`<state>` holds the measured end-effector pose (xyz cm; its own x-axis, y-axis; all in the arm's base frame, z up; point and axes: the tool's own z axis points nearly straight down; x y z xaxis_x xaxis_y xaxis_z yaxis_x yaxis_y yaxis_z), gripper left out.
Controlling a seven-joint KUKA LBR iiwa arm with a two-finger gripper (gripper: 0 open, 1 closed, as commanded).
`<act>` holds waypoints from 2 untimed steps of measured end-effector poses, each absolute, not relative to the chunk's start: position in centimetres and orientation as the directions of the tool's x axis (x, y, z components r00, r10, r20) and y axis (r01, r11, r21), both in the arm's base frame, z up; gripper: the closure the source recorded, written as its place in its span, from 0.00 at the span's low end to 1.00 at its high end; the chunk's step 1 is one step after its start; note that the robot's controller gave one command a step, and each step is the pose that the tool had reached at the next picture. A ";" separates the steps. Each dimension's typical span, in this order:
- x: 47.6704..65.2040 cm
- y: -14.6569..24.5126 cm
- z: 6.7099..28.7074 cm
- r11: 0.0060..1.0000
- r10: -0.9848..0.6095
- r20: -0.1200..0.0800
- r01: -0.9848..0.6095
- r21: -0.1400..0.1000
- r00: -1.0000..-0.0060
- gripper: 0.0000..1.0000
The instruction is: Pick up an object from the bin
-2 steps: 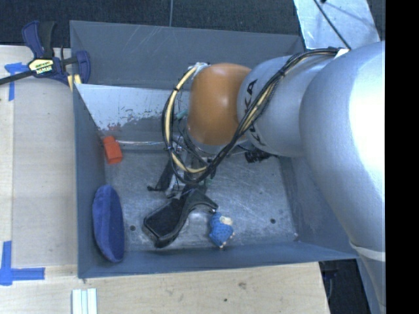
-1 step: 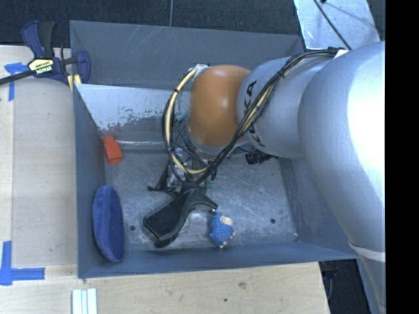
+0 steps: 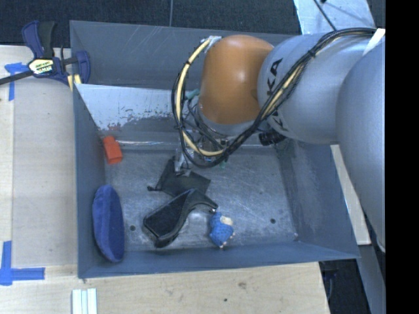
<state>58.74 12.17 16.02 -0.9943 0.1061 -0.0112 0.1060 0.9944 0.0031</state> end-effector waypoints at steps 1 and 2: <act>58.1 13.4 27.3 0.996 0.084 -0.012 0.084 0.004 -0.996 1.00; 58.0 13.3 26.8 0.996 0.084 -0.004 0.084 0.001 -0.996 0.00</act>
Offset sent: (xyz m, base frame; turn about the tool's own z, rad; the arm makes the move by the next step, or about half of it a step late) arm -0.0084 0.0117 0.1070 -0.0204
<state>58.00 13.33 26.79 -0.9964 0.0841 -0.0037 0.0841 0.9965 0.0010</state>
